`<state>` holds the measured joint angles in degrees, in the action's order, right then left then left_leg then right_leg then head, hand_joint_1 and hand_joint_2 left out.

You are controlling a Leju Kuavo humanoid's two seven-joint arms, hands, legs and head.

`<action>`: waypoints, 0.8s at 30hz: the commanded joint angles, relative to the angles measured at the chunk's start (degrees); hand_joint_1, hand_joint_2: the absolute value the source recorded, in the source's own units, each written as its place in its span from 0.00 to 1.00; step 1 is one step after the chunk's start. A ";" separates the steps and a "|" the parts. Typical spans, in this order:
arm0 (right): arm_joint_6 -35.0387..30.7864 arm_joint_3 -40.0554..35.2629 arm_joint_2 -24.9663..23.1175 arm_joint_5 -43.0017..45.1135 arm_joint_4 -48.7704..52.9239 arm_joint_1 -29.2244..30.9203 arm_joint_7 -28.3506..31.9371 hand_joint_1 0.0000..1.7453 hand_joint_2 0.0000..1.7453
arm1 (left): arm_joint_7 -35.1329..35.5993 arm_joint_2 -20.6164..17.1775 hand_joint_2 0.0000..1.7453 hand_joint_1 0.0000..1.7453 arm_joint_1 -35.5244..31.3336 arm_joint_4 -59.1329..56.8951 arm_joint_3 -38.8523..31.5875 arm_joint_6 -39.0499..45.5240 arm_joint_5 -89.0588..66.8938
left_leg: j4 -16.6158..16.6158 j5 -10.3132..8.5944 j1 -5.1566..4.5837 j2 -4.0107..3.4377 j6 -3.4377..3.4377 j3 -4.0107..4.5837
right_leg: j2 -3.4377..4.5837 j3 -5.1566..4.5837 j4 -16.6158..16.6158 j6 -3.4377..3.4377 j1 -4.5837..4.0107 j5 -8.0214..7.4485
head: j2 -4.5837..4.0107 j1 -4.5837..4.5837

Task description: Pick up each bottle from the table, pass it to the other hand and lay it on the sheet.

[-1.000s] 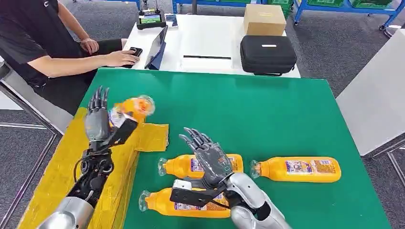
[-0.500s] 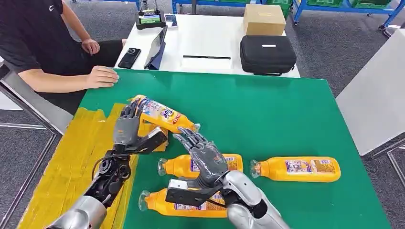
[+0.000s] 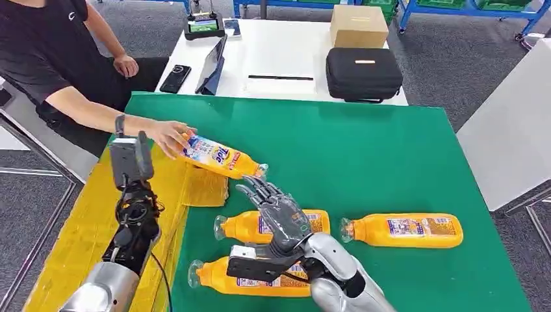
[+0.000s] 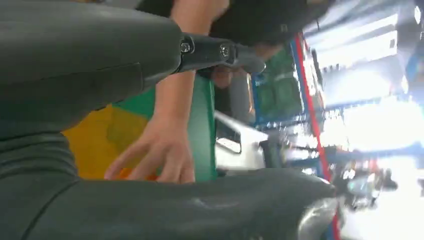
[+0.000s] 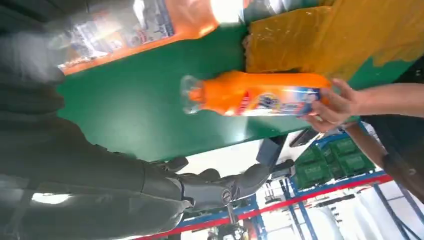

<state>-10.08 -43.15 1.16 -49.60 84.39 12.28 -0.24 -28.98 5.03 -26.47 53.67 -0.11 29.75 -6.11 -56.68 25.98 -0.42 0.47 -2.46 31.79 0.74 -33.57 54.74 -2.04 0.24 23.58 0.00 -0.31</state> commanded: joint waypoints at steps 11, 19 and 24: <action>-10.16 0.00 4.01 -8.03 -1.30 -13.31 2.01 0.00 1.00 | -1.06 -3.14 0.00 0.00 12.36 22.53 -6.78 -1.58 12.39 | 0.07 0.14 0.04 -0.06 0.17 -0.21 | -0.06 0.21 -0.08 0.07 -0.04 0.12 | 0.00 0.00; -10.11 -3.89 8.59 -8.20 -2.25 -15.23 -2.21 0.00 1.00 | -2.18 -3.27 0.00 0.00 11.75 18.29 -7.80 -3.13 13.67 | 0.12 0.13 0.02 0.04 0.17 -0.28 | -0.15 0.29 -0.14 0.07 -0.03 0.14 | 0.00 0.00; -7.82 -4.95 8.96 -8.36 -2.70 -15.09 -4.40 0.00 1.00 | -2.31 -3.62 0.00 0.00 11.43 18.02 -7.96 -3.29 14.01 | 0.11 0.16 0.03 0.02 0.21 -0.33 | -0.16 0.34 -0.11 0.08 -0.04 0.17 | 0.00 0.02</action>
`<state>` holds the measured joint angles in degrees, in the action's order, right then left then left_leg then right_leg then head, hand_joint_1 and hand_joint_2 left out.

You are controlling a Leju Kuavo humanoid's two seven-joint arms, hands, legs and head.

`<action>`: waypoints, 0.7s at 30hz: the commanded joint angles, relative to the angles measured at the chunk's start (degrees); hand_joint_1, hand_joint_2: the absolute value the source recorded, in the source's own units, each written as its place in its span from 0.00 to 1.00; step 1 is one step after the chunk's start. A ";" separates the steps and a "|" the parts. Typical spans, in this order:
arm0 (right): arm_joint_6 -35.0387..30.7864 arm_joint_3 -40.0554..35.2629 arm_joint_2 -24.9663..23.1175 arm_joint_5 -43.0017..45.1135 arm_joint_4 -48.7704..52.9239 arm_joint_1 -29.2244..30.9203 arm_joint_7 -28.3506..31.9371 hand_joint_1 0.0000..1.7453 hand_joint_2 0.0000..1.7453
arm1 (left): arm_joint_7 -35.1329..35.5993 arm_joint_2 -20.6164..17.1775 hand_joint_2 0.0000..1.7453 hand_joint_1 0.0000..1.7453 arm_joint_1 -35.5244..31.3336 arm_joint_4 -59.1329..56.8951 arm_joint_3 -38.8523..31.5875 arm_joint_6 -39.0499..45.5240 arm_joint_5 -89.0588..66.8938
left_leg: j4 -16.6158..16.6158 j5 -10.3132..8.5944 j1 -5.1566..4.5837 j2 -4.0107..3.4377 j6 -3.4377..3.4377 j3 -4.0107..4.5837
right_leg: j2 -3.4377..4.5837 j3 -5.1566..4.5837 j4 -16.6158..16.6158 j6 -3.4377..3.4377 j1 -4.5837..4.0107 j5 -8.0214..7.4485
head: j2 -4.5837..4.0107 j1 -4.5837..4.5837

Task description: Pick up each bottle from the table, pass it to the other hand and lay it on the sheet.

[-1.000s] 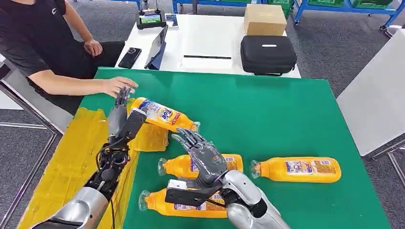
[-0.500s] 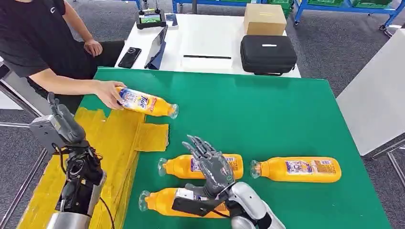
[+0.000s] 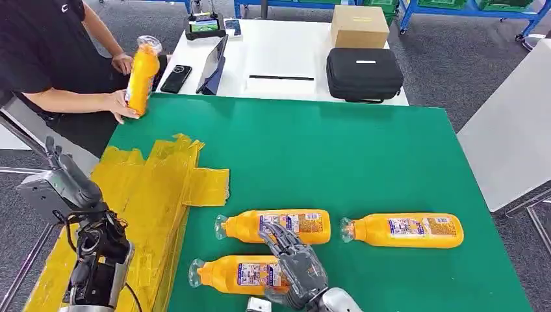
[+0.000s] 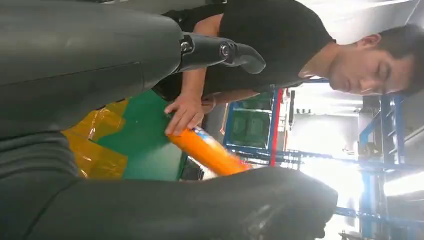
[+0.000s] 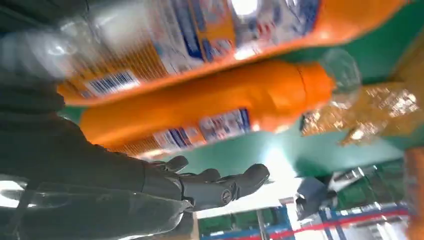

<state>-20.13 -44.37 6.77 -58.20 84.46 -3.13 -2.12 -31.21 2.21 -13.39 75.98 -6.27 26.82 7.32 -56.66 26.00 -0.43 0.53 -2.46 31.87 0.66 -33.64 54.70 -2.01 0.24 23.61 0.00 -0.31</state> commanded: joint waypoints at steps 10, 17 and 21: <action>7.22 -5.91 4.95 -1.71 -5.54 1.21 -7.55 0.00 1.00 | 0.37 -0.03 0.00 0.00 -0.53 -2.06 -2.87 -0.52 1.00 | 0.06 0.12 0.06 -0.07 0.17 -0.34 | -0.03 0.33 -0.07 0.04 -0.06 0.10 | 0.00 0.00; 12.22 -7.82 5.50 -4.00 -9.86 2.42 -13.77 0.00 1.00 | 0.23 0.29 0.00 0.00 -0.64 -2.73 -2.07 -1.21 1.14 | 0.09 0.08 0.04 -0.01 0.15 -0.40 | -0.09 0.41 -0.12 0.03 -0.05 0.08 | 0.00 0.02; 14.33 -8.45 5.70 -3.82 -10.35 2.34 -15.32 0.00 1.00 | 0.61 0.32 0.00 0.00 -1.18 -3.09 -1.60 -1.56 1.39 | 0.08 0.02 0.04 0.07 0.14 -0.44 | -0.17 0.44 -0.14 0.04 -0.06 0.04 | 0.00 0.02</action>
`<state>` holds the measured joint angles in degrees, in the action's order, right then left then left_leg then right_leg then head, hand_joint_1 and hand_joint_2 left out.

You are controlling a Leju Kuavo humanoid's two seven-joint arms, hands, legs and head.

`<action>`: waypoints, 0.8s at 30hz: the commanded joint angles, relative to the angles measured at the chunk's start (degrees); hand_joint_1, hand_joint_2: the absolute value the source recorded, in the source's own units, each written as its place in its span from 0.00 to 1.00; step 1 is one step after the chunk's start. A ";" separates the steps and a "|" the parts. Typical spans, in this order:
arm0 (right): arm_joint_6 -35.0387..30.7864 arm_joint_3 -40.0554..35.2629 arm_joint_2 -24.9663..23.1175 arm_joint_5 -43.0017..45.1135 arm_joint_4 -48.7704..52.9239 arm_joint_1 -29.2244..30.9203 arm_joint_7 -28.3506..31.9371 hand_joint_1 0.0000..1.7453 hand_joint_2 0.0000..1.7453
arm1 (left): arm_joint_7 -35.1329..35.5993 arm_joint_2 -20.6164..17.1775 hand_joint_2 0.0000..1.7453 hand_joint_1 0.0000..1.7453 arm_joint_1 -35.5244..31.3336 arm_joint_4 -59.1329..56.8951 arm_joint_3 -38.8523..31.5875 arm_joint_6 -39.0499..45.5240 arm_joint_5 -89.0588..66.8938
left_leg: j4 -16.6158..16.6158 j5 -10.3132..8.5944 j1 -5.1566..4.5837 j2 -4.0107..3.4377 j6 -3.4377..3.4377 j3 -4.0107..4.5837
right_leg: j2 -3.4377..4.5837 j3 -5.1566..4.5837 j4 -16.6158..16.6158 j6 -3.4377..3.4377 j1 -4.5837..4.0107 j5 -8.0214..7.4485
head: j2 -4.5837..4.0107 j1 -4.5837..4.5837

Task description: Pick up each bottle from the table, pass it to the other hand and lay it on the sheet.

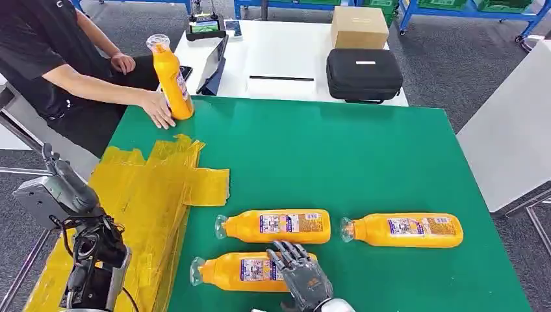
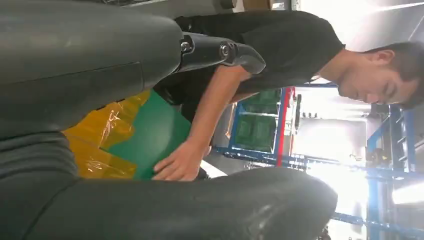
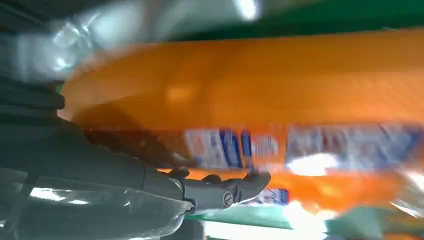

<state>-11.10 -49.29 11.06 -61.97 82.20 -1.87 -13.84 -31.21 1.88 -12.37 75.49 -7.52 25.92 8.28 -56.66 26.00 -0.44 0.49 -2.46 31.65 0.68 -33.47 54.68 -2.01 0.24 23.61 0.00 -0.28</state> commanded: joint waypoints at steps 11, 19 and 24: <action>13.64 -8.04 2.28 0.70 -14.10 2.44 -7.07 1.00 1.00 | 1.31 0.74 0.00 0.00 -4.58 -5.16 0.84 -0.85 1.37 | 0.11 0.13 0.09 -0.02 0.27 -1.01 | -0.07 0.63 -0.22 0.16 -0.16 0.04 | 0.00 -0.02; 13.94 -7.84 1.27 1.63 -15.27 3.42 -5.90 1.00 1.00 | 1.12 0.65 0.00 0.00 -5.26 -5.87 0.77 -1.13 1.79 | 0.16 0.34 0.16 -0.02 0.26 -1.54 | -0.06 0.83 -0.32 0.61 -0.29 0.26 | 0.00 -0.02; 14.38 -7.34 0.62 2.46 -15.48 3.47 -4.82 1.00 1.00 | 1.02 0.80 0.00 0.00 -6.09 -6.44 0.68 -1.49 1.95 | 0.15 0.36 0.19 0.05 0.47 -1.51 | -0.18 0.85 -0.33 0.60 -0.29 0.23 | 0.00 -0.02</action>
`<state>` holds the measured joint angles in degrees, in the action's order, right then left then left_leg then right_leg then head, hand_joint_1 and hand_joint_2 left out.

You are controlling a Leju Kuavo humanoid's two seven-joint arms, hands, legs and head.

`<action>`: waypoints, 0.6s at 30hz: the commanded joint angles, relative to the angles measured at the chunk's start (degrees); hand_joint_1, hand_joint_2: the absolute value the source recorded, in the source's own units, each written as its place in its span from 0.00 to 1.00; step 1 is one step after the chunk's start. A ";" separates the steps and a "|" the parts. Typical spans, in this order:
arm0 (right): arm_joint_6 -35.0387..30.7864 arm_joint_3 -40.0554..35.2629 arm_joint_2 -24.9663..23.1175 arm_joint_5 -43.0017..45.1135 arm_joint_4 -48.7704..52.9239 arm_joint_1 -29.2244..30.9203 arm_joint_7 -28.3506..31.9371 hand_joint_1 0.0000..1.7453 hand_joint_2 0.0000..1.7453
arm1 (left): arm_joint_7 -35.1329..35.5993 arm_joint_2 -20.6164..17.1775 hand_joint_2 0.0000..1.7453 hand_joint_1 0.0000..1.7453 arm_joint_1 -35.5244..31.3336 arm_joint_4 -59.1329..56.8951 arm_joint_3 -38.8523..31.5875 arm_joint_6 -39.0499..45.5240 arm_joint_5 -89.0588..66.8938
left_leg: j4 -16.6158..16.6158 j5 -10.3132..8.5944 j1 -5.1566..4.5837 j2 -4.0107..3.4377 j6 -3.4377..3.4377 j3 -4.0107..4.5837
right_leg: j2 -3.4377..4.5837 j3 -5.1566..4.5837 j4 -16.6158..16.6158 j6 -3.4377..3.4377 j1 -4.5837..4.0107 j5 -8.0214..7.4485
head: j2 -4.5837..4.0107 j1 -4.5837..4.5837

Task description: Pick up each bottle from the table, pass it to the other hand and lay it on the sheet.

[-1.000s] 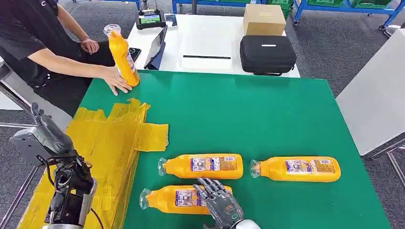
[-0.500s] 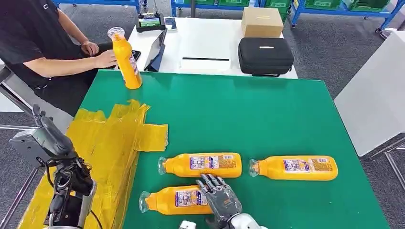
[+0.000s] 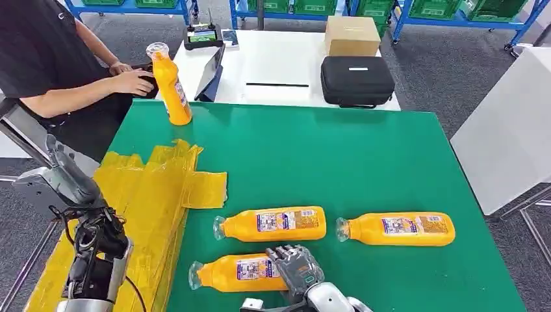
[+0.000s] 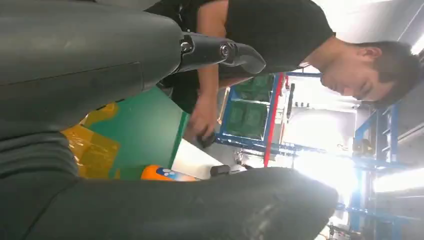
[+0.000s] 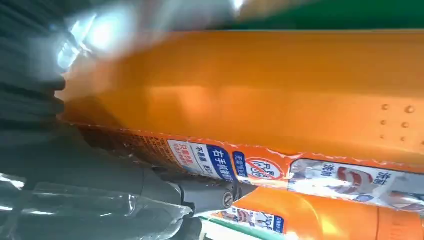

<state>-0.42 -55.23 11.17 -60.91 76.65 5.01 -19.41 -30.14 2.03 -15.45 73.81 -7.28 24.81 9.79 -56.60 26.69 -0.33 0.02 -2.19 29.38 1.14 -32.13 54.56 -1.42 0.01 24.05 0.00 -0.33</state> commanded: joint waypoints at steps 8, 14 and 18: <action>2.58 0.30 0.36 3.99 -9.01 -3.67 2.36 1.00 1.00 | -0.07 0.60 0.00 0.00 -2.81 -4.62 0.49 -0.58 0.45 | -0.02 -0.01 0.13 0.29 0.26 0.48 | -0.32 -0.27 -0.11 0.13 -0.14 0.05 | 0.00 0.02; 2.26 4.76 -0.05 13.72 -5.98 -5.04 7.80 1.00 1.00 | -0.06 0.46 0.00 0.00 -2.70 -4.74 0.82 -1.07 0.46 | -0.06 0.24 0.17 0.13 0.22 0.00 | -0.14 0.16 -0.05 0.11 -0.22 0.19 | 0.00 0.02; 5.09 18.17 3.69 42.34 9.54 -7.85 22.76 1.00 1.00 | -0.30 -0.08 0.00 0.00 -0.96 -4.26 1.59 -1.57 1.30 | -0.16 0.39 0.15 0.05 0.22 -0.09 | -0.13 0.22 0.06 0.19 -0.20 0.34 | 0.00 0.04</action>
<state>-0.20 -52.78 10.67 -48.28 76.13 5.65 -12.22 -30.27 2.05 -16.59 73.07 -7.28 23.87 10.12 -56.59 27.39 -0.21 -0.46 -2.09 28.38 1.60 -31.21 54.56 -1.22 -0.17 24.56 0.00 -0.28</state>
